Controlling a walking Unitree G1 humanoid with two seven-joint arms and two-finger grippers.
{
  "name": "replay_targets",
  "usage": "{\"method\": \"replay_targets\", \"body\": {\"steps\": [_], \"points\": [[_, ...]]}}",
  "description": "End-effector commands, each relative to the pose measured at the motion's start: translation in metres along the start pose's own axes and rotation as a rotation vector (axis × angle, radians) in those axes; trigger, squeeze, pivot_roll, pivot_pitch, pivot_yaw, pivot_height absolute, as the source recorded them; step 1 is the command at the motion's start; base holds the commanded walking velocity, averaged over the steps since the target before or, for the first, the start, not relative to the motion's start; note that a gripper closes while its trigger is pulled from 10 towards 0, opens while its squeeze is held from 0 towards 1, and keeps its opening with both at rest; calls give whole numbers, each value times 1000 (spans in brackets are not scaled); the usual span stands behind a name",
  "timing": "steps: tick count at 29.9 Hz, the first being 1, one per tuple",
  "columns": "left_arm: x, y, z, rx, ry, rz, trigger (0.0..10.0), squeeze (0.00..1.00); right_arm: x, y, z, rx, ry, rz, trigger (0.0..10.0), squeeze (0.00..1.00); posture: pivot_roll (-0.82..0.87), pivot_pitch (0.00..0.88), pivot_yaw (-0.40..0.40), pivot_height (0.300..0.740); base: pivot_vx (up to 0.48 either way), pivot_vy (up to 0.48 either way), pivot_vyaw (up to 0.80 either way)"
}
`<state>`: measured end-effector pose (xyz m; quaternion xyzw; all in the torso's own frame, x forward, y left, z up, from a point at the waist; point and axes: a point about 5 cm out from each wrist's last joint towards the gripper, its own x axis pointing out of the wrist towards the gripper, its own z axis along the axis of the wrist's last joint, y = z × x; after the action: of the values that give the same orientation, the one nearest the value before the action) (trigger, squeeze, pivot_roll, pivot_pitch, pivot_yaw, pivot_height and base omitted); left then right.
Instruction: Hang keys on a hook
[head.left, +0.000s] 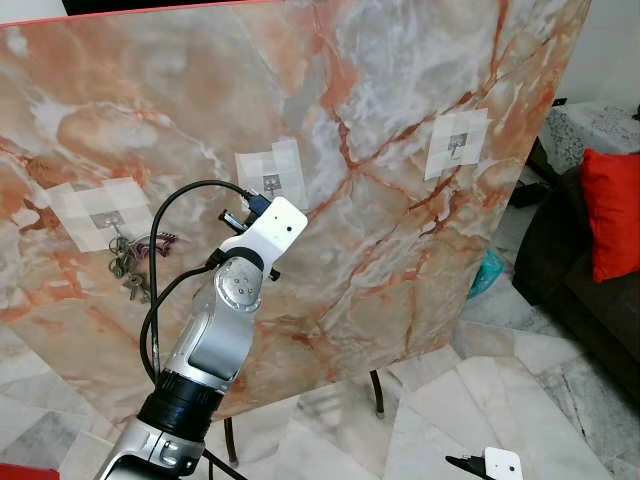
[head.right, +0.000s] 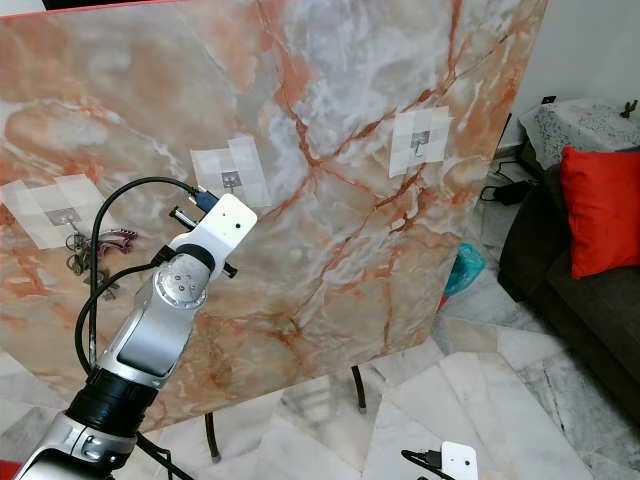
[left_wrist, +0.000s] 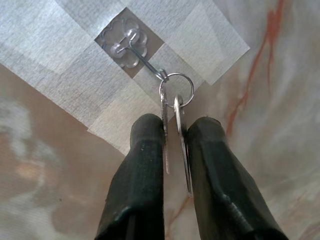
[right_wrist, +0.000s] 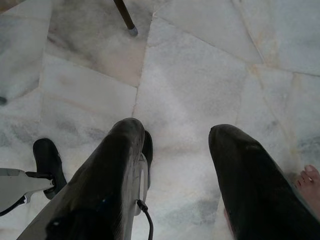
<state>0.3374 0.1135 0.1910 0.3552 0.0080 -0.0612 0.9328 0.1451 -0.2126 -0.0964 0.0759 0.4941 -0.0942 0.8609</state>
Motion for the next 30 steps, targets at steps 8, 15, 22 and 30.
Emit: {"method": "replay_targets", "body": {"steps": [8, 15, 22, 30], "points": [[-4, 2, -5, 20, 13, -9, 10000, 1000, 0, 0, 0, 12, -3, -3, 10000, 0, 48, 0, -31, 740, 0, 0, 0], [-27, 12, -22, 26, -2, 4, 10000, 1000, 0, 0, -1, 11, -1, -4, 10000, 0, 47, 0, -26, 740, 0, 0, 0], [-84, 10, -75, -194, 83, -65, 10000, 953, 0, -2, -1, 6, 3, -8, 10000, 0, 57, 0, -25, 740, 0, 0, 0], [-122, -20, -175, -319, 441, -139, 10000, 0, 0, -2, -1, -11, 11, -6, 10000, 0, 65, 0, -30, 740, 0, 0, 0]]}}
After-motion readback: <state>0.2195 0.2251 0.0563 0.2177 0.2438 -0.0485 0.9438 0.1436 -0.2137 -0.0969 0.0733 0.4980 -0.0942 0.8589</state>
